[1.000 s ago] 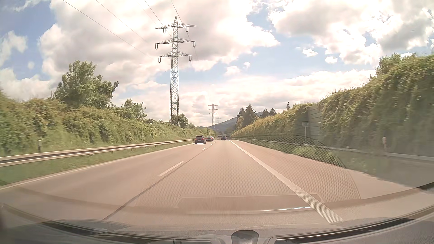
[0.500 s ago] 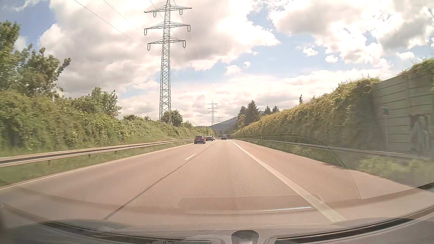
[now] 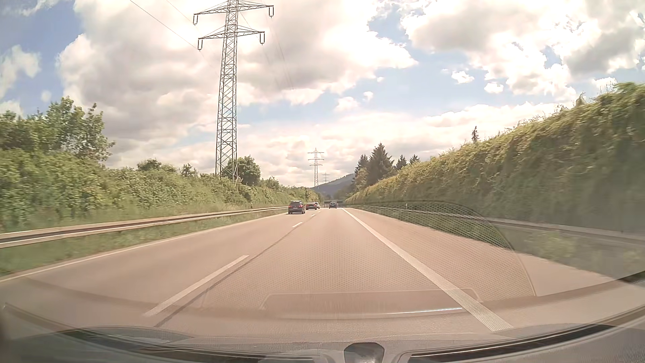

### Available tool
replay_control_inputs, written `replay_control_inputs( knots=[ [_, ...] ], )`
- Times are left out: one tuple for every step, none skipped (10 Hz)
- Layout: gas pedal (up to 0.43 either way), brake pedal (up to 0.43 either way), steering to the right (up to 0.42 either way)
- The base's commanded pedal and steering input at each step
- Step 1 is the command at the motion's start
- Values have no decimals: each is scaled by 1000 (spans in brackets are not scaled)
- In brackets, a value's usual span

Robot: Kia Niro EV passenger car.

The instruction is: Follow the waypoints while adhering to traffic rules and regulations

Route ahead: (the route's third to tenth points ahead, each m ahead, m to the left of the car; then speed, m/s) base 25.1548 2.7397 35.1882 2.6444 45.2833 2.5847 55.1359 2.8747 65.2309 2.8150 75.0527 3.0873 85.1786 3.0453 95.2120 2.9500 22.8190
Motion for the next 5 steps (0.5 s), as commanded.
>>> replay_control_inputs(
  knots=[
    [150, 0, 0],
    [150, 0, 0],
    [150, 0, 0],
    [150, 0, 0],
    [150, 0, 0]
  ],
)
